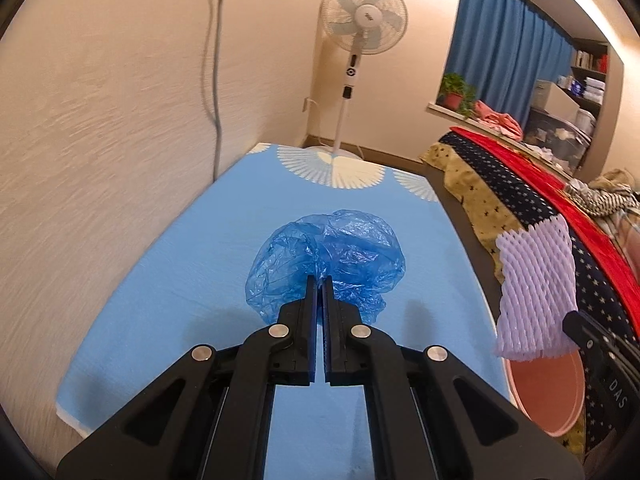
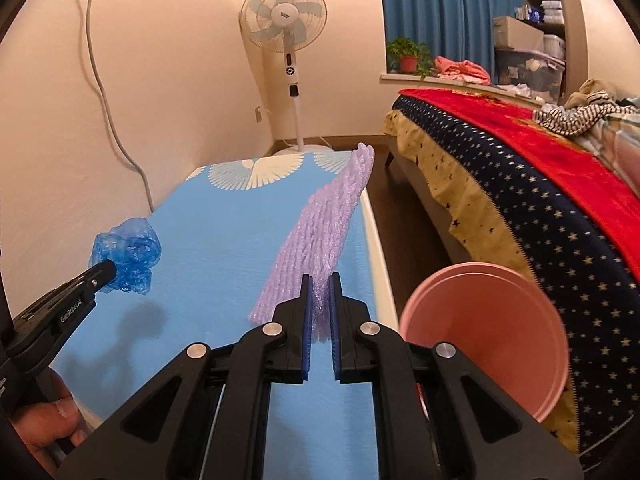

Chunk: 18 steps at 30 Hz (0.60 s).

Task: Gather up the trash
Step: 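Carry the blue bag and foam net over the pink bin and open both grippers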

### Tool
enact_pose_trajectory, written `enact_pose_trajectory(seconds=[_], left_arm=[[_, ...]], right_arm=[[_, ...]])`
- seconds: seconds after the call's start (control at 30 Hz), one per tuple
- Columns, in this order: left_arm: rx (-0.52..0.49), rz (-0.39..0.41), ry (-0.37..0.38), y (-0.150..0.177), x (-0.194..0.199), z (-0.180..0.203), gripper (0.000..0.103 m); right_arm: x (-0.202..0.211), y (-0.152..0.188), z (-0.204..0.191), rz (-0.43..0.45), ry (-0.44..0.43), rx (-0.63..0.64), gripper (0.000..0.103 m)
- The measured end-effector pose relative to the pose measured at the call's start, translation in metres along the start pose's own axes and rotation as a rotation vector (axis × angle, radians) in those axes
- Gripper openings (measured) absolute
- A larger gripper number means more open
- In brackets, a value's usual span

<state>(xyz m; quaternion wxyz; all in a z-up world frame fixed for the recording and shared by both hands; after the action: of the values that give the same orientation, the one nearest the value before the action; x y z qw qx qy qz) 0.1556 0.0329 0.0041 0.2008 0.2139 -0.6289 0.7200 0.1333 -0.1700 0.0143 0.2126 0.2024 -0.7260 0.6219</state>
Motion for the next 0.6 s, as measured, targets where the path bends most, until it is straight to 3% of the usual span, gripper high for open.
enact_pose_trajectory(seconds=[0.6], left_arm=[[-0.072,-0.006,0.126,0.017,0.0,0.066,0.002]], right_arm=[[0.031,0.002,0.047,0.031,0.103,0.001,0.008]])
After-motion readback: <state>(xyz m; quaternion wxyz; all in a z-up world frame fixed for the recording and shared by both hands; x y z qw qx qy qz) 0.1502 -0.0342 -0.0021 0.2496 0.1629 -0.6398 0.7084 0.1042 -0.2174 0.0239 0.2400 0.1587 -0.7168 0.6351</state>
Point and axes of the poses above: each gripper's, at about its wrist camera, not at the fingertips, and x roughly against the way its jaws point, z to its right, y to its underside, the point moved 9 cm from there along -x, roughly the way its jaws point, and after that the axes turned 4 degrees about -x, right-handed, at the moved point
